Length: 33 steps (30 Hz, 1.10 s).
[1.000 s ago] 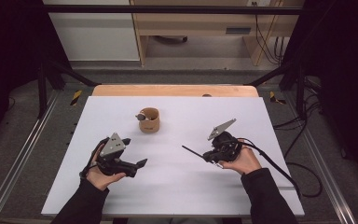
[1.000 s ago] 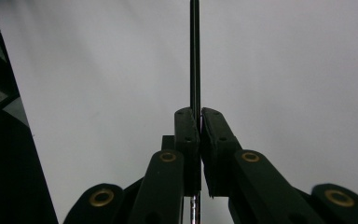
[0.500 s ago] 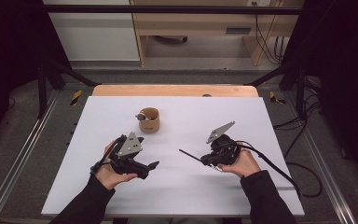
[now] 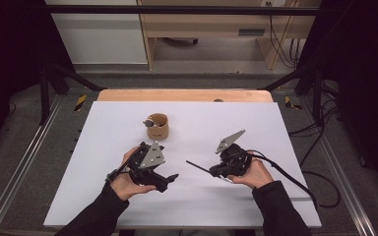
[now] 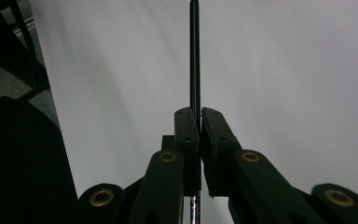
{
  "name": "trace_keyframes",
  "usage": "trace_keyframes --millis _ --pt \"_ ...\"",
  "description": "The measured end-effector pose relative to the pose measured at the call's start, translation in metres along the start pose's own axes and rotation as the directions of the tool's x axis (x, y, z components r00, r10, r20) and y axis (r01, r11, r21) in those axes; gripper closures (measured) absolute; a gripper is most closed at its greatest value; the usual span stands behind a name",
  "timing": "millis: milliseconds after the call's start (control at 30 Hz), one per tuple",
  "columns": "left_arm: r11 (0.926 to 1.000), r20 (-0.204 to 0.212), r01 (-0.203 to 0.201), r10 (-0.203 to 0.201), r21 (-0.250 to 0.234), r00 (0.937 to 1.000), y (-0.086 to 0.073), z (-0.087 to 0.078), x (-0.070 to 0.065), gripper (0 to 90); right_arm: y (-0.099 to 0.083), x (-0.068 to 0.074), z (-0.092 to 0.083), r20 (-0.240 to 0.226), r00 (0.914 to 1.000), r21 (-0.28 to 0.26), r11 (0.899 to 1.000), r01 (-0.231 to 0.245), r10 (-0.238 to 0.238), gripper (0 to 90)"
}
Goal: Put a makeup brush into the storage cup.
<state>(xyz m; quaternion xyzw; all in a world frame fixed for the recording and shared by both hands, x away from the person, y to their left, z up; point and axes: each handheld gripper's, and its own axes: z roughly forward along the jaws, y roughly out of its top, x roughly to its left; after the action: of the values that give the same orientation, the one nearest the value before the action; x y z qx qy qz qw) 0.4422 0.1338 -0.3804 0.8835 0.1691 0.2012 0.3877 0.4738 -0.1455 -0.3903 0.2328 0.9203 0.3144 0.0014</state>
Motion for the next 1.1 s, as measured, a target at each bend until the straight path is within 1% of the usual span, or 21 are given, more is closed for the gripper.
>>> trace_keyframes --millis 33,67,100,133,200,267,300,400,500,600,667,767,900,967,1000,1033,1100 --pt "1.0 0.004 -0.008 0.008 0.003 1.0 0.001 0.001 -0.001 5.3 0.001 0.001 0.0 0.003 1.0 -0.002 1.0 0.001 -0.001 86.0" --pt "0.9999 0.004 -0.011 0.011 0.002 0.9999 0.002 0.001 -0.002 5.3 0.003 0.002 0.001 -0.009 0.9999 -0.006 1.0 0.007 -0.007 86.0" --pt "0.9999 0.01 -0.016 0.016 0.0 0.9998 0.003 0.002 -0.003 5.3 0.004 0.004 0.001 -0.004 1.0 -0.007 1.0 0.008 -0.008 86.0" --pt "0.9999 0.011 -0.016 0.016 0.0 0.9998 0.004 0.003 -0.003 5.3 0.006 0.004 0.001 -0.011 0.9998 -0.006 1.0 0.015 -0.015 86.0" --pt "0.9997 0.015 -0.025 0.025 0.0 0.9996 0.005 0.004 -0.004 5.3 0.008 0.005 0.001 -0.009 0.9998 -0.001 1.0 0.015 -0.015 86.0" --pt "0.9992 0.014 -0.039 0.039 0.005 0.9991 0.007 0.006 -0.005 5.4 0.011 0.006 0.002 -0.014 0.9997 0.005 1.0 0.02 -0.02 86.0" --pt "0.999 0.015 -0.043 0.043 0.008 0.999 0.009 0.007 -0.005 5.4 0.011 0.006 0.002 -0.013 0.9996 0.0 1.0 0.024 -0.024 86.0" --pt "0.9988 0.016 -0.049 0.049 0.003 0.9987 0.011 0.008 -0.005 5.7 0.013 0.007 0.002 -0.013 0.9997 0.007 1.0 0.023 -0.023 86.0" --pt "0.998 0.023 -0.063 0.063 0.006 0.9978 0.014 0.01 -0.006 5.9 0.015 0.008 0.002 -0.016 0.9994 0.005 1.0 0.031 -0.031 86.0" --pt "0.9959 0.029 -0.089 0.088 0.019 0.9957 0.015 0.013 -0.008 6.1 0.018 0.009 0.001 -0.019 0.9989 0.0 0.999 0.042 -0.042 86.0" --pt "0.9953 0.035 -0.095 0.094 0.016 0.9949 0.017 0.015 -0.009 6.4 0.02 0.01 0.001 -0.022 0.9989 0.001 0.999 0.042 -0.042 86.0" --pt "0.9933 0.045 -0.114 0.113 0.017 0.9925 0.018 0.016 -0.011 7.0 0.021 0.01 0.002 -0.025 0.999 0.001 0.999 0.038 -0.038 86.0" --pt "0.9899 0.056 -0.14 0.139 0.021 0.9887 0.021 0.019 -0.012 7.4 0.021 0.01 0.004 -0.03 0.9985 0.0 0.999 0.045 -0.045 86.0" --pt "0.9872 0.061 -0.158 0.157 0.023 0.9858 0.022 0.02 -0.013 7.8 0.022 0.01 0.004 -0.032 0.9987 0.003 0.999 0.039 -0.039 86.0" --pt "0.987 0.063 -0.159 0.158 0.02 0.9854 0.023 0.021 -0.014 8.0 0.022 0.011 0.004 -0.033 0.9987 0.005 0.999 0.039 -0.039 86.0" --pt "0.9845 0.066 -0.174 0.172 0.024 0.9829 0.024 0.022 -0.015 8.2 0.022 0.011 0.004 -0.034 0.9987 0.006 0.999 0.038 -0.038 86.0" --pt "0.9821 0.071 -0.186 0.183 0.031 0.9805 0.025 0.023 -0.016 9.0 0.023 0.011 0.004 -0.036 0.9984 0.011 0.999 0.045 -0.045 86.0"
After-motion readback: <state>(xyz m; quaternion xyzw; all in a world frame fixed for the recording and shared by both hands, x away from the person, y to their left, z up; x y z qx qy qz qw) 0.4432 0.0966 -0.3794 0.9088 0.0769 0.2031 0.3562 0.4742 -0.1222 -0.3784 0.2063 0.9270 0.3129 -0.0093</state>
